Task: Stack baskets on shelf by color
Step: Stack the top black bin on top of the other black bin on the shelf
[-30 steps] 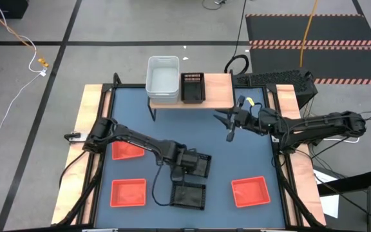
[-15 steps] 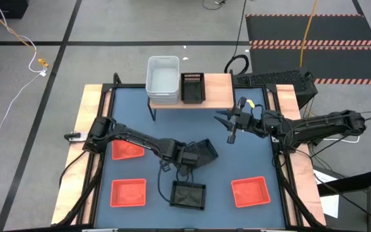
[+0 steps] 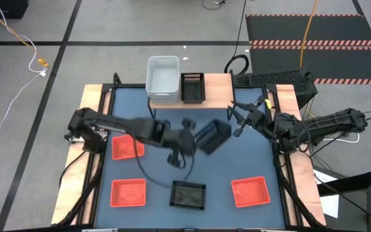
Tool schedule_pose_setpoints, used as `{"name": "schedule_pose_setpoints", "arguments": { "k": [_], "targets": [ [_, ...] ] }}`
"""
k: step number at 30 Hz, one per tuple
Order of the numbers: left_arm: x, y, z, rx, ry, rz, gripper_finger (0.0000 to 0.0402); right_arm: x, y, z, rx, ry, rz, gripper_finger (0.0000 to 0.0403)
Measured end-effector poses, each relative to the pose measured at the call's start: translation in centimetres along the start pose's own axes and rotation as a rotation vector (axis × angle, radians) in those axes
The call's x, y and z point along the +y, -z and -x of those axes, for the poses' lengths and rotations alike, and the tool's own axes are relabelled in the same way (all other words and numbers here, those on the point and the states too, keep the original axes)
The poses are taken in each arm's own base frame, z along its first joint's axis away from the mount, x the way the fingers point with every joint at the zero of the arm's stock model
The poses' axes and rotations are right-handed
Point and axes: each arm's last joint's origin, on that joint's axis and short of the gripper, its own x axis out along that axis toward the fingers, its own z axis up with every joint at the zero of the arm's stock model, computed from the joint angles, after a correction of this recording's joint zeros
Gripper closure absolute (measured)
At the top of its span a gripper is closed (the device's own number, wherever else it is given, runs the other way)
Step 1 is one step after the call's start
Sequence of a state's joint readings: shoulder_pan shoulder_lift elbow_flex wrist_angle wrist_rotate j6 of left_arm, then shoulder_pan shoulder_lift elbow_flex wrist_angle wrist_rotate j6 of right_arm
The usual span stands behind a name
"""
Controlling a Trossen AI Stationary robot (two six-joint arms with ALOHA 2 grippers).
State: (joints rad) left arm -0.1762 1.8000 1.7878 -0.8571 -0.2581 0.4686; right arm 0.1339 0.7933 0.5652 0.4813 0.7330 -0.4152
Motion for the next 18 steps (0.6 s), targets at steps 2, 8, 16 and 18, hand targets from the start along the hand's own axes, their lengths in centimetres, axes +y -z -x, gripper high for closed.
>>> {"name": "schedule_pose_setpoints", "arguments": {
  "k": [2, 8, 16, 18],
  "targets": [
    [2.4, -0.2, 1.1, -0.031, -0.097, 0.086, 0.0395, -0.1, -0.1, 0.1, -0.005, 0.004, -0.006, 0.0312],
    [9.2, 1.5, 2.4, -0.023, -0.271, 0.27, 0.0398, -0.8, -0.6, 0.3, -0.017, 0.07, -0.031, 0.0312],
    [15.0, 5.0, 2.2, 0.019, -0.461, 0.475, 0.04, -0.7, 0.0, 0.4, 0.031, 0.073, 0.029, 0.0312],
    [15.3, 5.5, 2.2, 0.039, -0.463, 0.481, 0.04, -0.8, -0.2, 0.5, 0.029, 0.087, 0.034, 0.0312]
  ]
}}
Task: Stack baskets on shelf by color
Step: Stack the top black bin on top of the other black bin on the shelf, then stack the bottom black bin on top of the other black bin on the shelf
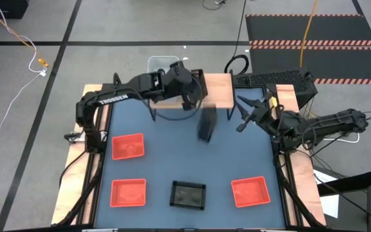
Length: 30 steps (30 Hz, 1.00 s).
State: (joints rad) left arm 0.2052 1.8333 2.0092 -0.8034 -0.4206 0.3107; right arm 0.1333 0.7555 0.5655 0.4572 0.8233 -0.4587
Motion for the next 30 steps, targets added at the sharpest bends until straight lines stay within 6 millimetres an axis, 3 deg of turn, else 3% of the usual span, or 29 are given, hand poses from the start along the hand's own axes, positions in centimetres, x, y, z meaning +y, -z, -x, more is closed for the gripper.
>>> {"name": "schedule_pose_setpoints", "arguments": {
  "k": [3, 8, 13, 16, 23, 27, 30],
  "targets": [
    [-0.4, -0.1, 0.1, -0.002, 0.009, -0.01, 0.04, -0.1, 0.1, 0.0, 0.019, 0.027, 0.012, 0.0312],
    [-2.8, -0.6, 1.2, -0.032, 0.11, -0.078, 0.0401, -0.2, 0.2, 0.1, 0.025, 0.03, 0.013, 0.0312],
    [-6.1, -0.9, 2.6, -0.063, 0.298, -0.093, 0.0398, -0.2, 0.2, 0.1, 0.025, 0.03, 0.01, 0.0312],
    [-9.4, -0.2, 1.5, -0.1, 0.461, -0.105, 0.0382, -0.2, 0.1, 0.1, 0.022, 0.031, -0.018, 0.0312],
    [-16.6, 4.8, -2.5, -0.147, 0.526, -0.148, 0.0294, 0.1, -0.2, 0.7, 0.005, -0.007, -0.05, 0.0312],
    [-18.9, 7.4, -2.9, -0.075, 0.578, -0.138, 0.0228, 0.1, -0.5, 1.2, -0.014, -0.031, -0.048, 0.0312],
    [-20.5, 8.6, -2.0, 0.003, 0.699, -0.162, 0.0185, 0.1, -0.7, 1.4, -0.023, -0.041, -0.055, 0.0312]
  ]
}}
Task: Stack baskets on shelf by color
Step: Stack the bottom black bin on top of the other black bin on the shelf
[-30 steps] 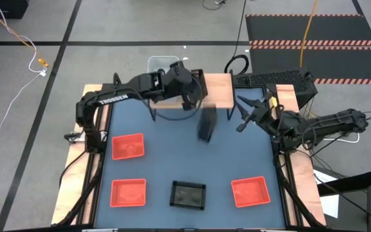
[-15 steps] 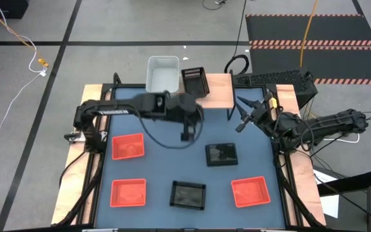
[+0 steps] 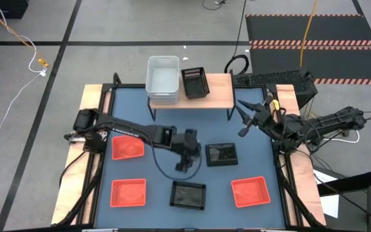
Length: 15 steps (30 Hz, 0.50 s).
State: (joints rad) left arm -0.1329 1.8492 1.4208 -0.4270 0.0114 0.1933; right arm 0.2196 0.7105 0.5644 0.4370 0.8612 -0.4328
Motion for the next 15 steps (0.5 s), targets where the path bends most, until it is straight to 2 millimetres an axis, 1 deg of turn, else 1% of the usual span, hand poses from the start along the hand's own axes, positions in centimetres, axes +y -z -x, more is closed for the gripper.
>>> {"name": "schedule_pose_setpoints", "arguments": {
  "k": [3, 4, 6, 9, 12, 15],
  "targets": [
    [-2.3, 0.4, 0.1, 0.054, 0.193, -0.025, 0.0162, 0.0, -0.1, 0.1, -0.003, -0.006, -0.003, 0.0312],
    [-3.2, 0.6, 0.2, 0.074, 0.259, -0.066, 0.0159, 0.0, -0.1, 0.1, -0.003, -0.007, -0.003, 0.0312],
    [-5.1, 1.1, 0.5, 0.118, 0.348, -0.203, 0.0159, 0.0, -0.1, 0.1, -0.003, -0.007, -0.003, 0.0312],
    [-7.9, 1.6, 0.8, 0.152, 0.393, -0.47, 0.0172, 0.0, -0.1, 0.1, -0.003, -0.007, -0.004, 0.0312],
    [-10.1, 1.8, 1.2, 0.149, 0.413, -0.726, 0.0194, 0.0, -0.1, 0.1, -0.004, -0.007, -0.004, 0.0312],
    [-11.8, 2.0, 1.2, 0.119, 0.394, -0.884, 0.0215, 0.0, -0.1, 0.1, -0.005, -0.006, -0.006, 0.0312]
  ]
}}
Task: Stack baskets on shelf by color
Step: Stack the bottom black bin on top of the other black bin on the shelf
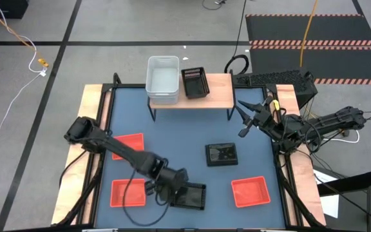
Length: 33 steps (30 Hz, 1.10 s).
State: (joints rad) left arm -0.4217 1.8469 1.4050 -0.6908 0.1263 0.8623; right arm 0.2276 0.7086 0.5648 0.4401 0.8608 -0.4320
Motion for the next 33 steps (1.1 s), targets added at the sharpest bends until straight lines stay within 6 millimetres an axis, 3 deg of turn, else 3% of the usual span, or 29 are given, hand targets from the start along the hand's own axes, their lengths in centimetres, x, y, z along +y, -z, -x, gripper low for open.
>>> {"name": "schedule_pose_setpoints", "arguments": {
  "k": [4, 9, 14, 17, 22, 25, 33],
  "targets": [
    [-0.9, -0.2, -0.7, 0.046, -0.021, -0.059, 0.0231, 0.0, 0.0, 0.0, 0.0, 0.0, 0.002, 0.0312],
    [-1.8, 1.0, -3.1, 0.091, 0.008, -0.066, 0.0238, 0.0, 0.0, 0.0, -0.001, 0.0, 0.01, 0.0312],
    [-1.5, 1.2, -3.4, 0.124, -0.018, -0.07, 0.0245, -0.1, -0.1, 0.0, -0.004, 0.002, 0.013, 0.0312],
    [-0.4, 1.0, -2.3, 0.1, -0.071, 0.001, 0.0282, -0.1, -0.1, 0.0, -0.004, 0.002, 0.017, 0.0312],
    [1.8, 1.2, -0.5, -0.014, -0.053, 0.155, 0.0387, -0.1, -0.1, 0.0, -0.004, 0.002, 0.017, 0.0312],
    [2.3, 1.3, -0.2, -0.054, -0.048, 0.171, 0.0387, 0.0, -0.1, 0.1, -0.005, -0.003, 0.017, 0.0312],
    [1.8, 0.7, -0.3, 0.056, -0.123, 0.029, 0.0361, 0.2, -0.2, 0.3, -0.01, -0.021, 0.051, 0.0312]
  ]
}}
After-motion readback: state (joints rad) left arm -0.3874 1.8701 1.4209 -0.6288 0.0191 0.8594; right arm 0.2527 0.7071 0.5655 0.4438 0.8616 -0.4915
